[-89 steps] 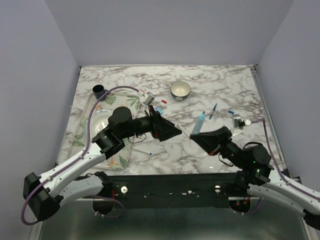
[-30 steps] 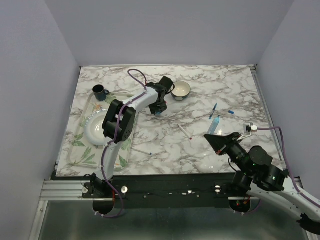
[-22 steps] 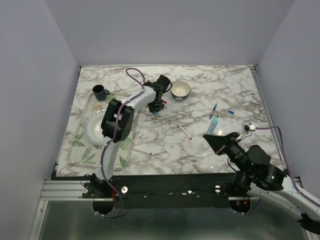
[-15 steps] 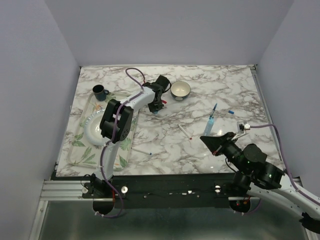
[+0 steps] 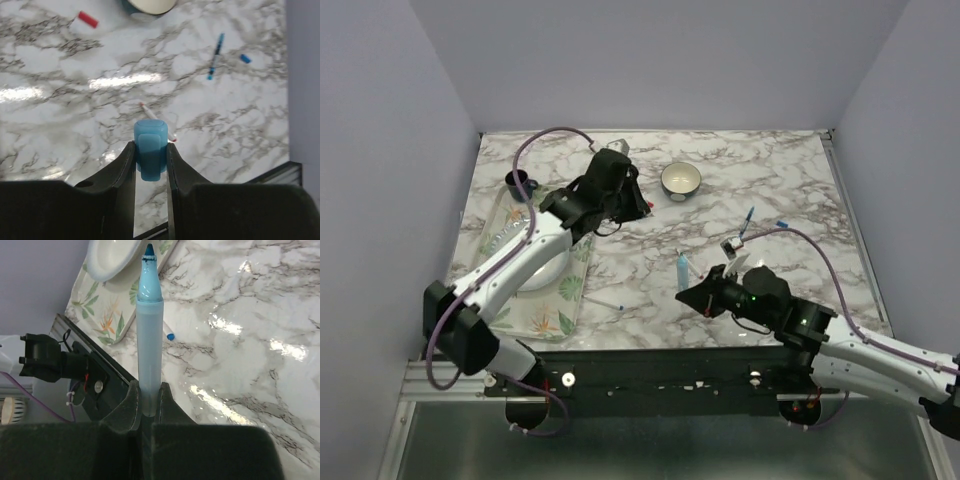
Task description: Insert the pens into the pen caps
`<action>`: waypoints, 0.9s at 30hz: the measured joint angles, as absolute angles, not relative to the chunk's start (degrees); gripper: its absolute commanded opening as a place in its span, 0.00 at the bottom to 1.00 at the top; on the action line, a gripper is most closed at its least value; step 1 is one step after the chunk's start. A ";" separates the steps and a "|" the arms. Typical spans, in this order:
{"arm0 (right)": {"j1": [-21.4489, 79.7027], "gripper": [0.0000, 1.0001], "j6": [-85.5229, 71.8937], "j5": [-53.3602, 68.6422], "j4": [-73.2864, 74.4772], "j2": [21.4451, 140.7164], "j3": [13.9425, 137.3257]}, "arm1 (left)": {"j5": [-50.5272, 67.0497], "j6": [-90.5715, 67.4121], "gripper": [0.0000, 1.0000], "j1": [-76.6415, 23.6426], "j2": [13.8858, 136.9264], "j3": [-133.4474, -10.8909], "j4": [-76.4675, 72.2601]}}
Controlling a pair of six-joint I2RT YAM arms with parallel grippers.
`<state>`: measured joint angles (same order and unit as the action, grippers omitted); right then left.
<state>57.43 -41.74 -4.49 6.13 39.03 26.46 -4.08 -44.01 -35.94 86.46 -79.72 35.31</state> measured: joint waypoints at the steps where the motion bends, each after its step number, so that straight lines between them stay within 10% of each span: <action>1: 57.58 0.01 -41.98 -3.75 4.84 41.36 26.63 | -2.79 -44.07 0.00 -36.71 83.55 -78.74 33.67; 27: 66.61 0.01 -40.88 -2.31 -5.61 66.52 43.05 | 1.72 -48.75 0.00 -37.63 62.11 -61.08 27.38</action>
<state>66.61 -40.88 -2.31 -5.61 66.52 43.05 1.72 -48.75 -37.63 62.11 -61.08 27.38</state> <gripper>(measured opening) 0.076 0.304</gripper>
